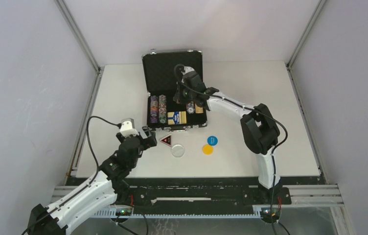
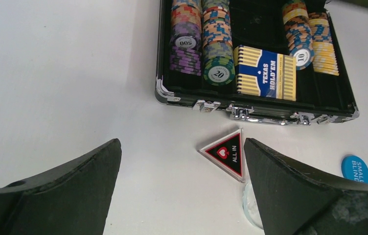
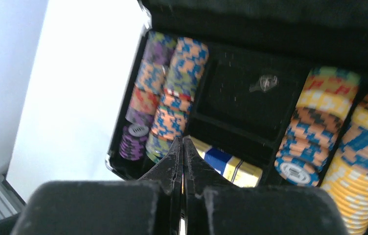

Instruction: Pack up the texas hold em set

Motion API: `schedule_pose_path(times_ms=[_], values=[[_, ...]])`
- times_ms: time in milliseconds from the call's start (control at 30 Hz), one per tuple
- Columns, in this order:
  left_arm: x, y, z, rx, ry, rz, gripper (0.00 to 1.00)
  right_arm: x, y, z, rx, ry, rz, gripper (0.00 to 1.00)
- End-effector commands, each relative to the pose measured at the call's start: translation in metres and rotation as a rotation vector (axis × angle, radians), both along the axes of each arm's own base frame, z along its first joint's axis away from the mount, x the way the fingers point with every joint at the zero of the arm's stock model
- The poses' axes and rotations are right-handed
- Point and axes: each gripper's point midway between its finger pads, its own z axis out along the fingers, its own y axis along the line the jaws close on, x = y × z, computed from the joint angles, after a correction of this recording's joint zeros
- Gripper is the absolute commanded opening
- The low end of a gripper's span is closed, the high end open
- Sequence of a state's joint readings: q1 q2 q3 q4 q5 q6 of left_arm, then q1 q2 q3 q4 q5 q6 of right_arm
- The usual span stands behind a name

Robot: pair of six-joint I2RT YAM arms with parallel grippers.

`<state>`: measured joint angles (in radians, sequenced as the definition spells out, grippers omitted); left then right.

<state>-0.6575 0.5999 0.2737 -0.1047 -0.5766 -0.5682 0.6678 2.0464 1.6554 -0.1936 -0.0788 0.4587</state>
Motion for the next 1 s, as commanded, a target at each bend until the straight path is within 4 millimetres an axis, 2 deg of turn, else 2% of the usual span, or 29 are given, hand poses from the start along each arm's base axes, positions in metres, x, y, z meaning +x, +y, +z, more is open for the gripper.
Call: schedule_pose_path(times_ms=[0,67,133,200,267,367,467,600,633,700,767,833,867,967], values=[[0.002,0.000,0.001,-0.030,-0.036,0.002,1.00,-0.029,0.007,-0.066,-0.031,0.131,0.013,0.00],[0.002,0.001,0.001,-0.035,-0.043,0.006,1.00,-0.041,0.008,-0.093,-0.038,0.186,0.020,0.00],[0.001,0.001,0.001,-0.037,-0.046,0.008,1.00,-0.051,0.011,-0.111,-0.051,0.223,0.032,0.00],[0.001,0.000,0.000,-0.038,-0.041,0.005,1.00,-0.058,0.012,-0.120,-0.065,0.244,0.041,0.00],[0.002,-0.002,-0.001,-0.040,-0.035,-0.001,1.00,-0.060,0.012,-0.118,-0.065,0.242,0.045,0.00],[0.002,-0.006,-0.002,-0.045,-0.027,-0.016,1.00,-0.055,0.012,-0.095,-0.045,0.200,0.044,0.00],[0.002,-0.007,-0.002,-0.052,-0.026,-0.022,1.00,-0.050,0.013,-0.060,-0.013,0.140,0.053,0.00],[0.002,-0.006,-0.001,-0.054,-0.033,-0.018,1.00,-0.046,0.003,-0.019,0.003,0.051,0.024,0.01],[0.002,-0.007,-0.001,-0.056,-0.033,-0.021,1.00,-0.046,-0.003,-0.012,0.002,0.035,0.006,0.06],[0.003,-0.010,-0.002,-0.063,-0.029,-0.031,1.00,-0.049,-0.021,-0.002,-0.013,-0.004,-0.041,0.25],[0.003,-0.013,-0.002,-0.064,-0.017,-0.043,1.00,-0.060,-0.044,0.003,-0.076,-0.053,-0.073,0.41],[0.005,-0.014,0.001,-0.066,-0.010,-0.039,1.00,-0.080,-0.064,-0.008,-0.179,-0.047,-0.099,0.63],[0.005,-0.015,0.005,-0.069,-0.009,-0.036,1.00,-0.090,-0.070,-0.012,-0.227,-0.047,-0.096,0.70],[0.009,-0.014,0.011,-0.103,-0.010,0.002,0.99,-0.128,-0.068,-0.026,-0.343,-0.040,-0.052,0.81]])
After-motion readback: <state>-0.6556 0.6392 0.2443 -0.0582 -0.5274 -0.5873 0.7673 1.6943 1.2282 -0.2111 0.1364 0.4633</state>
